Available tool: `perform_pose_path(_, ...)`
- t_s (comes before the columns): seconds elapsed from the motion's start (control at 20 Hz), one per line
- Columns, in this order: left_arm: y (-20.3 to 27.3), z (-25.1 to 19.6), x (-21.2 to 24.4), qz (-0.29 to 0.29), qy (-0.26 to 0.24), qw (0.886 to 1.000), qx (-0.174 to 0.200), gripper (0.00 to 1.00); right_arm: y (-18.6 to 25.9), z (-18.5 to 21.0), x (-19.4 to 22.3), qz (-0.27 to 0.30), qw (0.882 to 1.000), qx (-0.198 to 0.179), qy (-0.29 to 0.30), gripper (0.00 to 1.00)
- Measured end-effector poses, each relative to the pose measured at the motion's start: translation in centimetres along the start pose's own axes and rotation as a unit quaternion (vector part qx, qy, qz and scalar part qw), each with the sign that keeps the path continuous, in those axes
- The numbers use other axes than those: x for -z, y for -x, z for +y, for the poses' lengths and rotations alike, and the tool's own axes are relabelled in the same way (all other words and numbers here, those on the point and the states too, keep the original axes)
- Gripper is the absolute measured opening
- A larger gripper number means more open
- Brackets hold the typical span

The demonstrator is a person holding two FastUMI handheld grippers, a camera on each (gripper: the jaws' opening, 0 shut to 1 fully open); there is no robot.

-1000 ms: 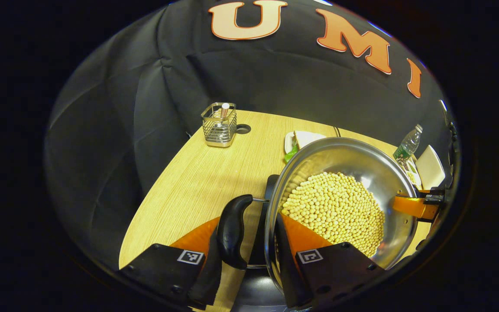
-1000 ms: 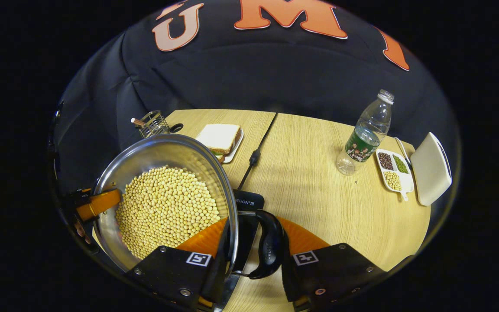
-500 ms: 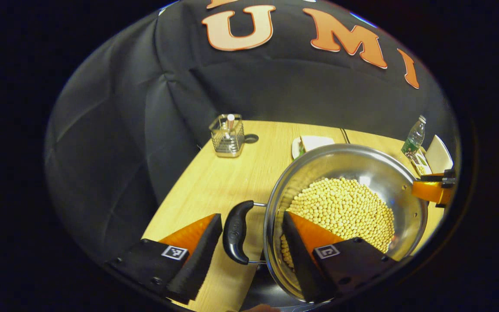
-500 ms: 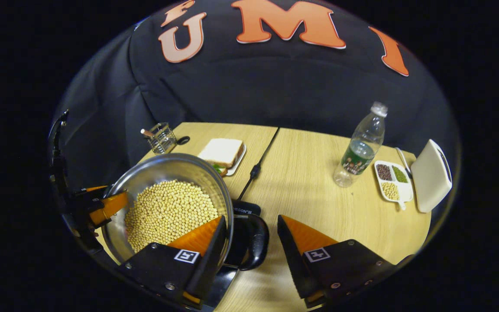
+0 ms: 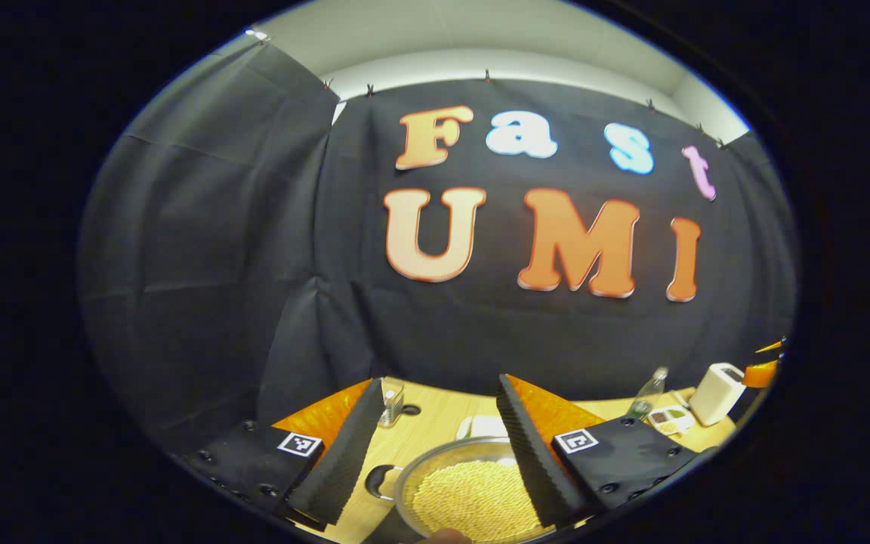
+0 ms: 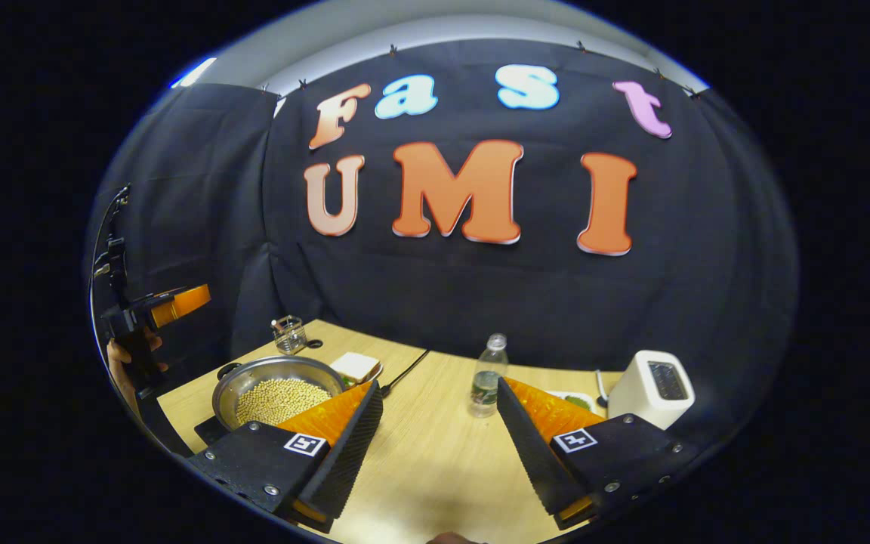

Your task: First push the handle of the pot to place it horizontally, then grasp the pot with both hands and set it on the induction cooktop.

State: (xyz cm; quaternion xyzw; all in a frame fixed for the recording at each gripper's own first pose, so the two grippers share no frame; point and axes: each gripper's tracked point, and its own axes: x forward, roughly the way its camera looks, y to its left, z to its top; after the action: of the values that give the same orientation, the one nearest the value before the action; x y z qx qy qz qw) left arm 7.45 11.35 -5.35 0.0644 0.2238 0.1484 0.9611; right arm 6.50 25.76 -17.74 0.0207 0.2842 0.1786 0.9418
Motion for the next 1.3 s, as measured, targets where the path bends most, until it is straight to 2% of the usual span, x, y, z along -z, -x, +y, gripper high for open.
perform_pose_path(0.2,3.6,-3.6,-6.9,-0.068,0.033,0.996,0.043,0.97,7.9,-5.7,-4.4,-0.059,0.997,0.034,0.025,0.94)
perform_pose_path(0.25,4.5,-4.3,-8.6,-0.083,0.04,0.995,0.049,0.94,9.4,-6.7,-5.4,-0.073,0.996,0.039,0.031,0.94)
perform_pose_path(0.3,5.5,-4.9,-10.1,-0.1,0.044,0.992,0.055,0.96,11.0,-7.8,-6.2,-0.088,0.994,0.045,0.041,0.94)
perform_pose_path(0.5,9.5,-8.3,-14.4,-0.146,0.035,0.986,0.074,0.95,16.8,-11.3,-9.6,-0.15,0.983,0.073,0.072,0.98)
perform_pose_path(0.6,10.9,-9.7,-15.9,-0.155,0.034,0.984,0.082,0.96,19.3,-12.8,-10.9,-0.171,0.978,0.088,0.083,0.95)
perform_pose_path(0.7,11.5,-10.6,-16.2,-0.154,0.039,0.984,0.082,0.95,21.5,-13.8,-11.9,-0.192,0.973,0.096,0.082,0.98)
perform_pose_path(0.85,12.0,-12.2,-16.7,-0.149,0.045,0.984,0.089,0.95,23.7,-15.6,-12.7,-0.215,0.968,0.106,0.072,0.95)
perform_pose_path(0.9,11.8,-12.6,-16.7,-0.147,0.048,0.984,0.092,0.95,24.4,-16.4,-12.9,-0.223,0.966,0.112,0.071,0.98)
perform_pose_path(1.0,11.6,-13.2,-15.9,-0.13,0.055,0.986,0.092,0.95,25.4,-18.3,-13.2,-0.235,0.961,0.129,0.065,0.95)
perform_pose_path(1.3,10.3,-13.1,-16.2,-0.113,0.067,0.989,0.075,0.95,27.3,-21.4,-12.7,-0.252,0.957,0.136,0.04,0.95)
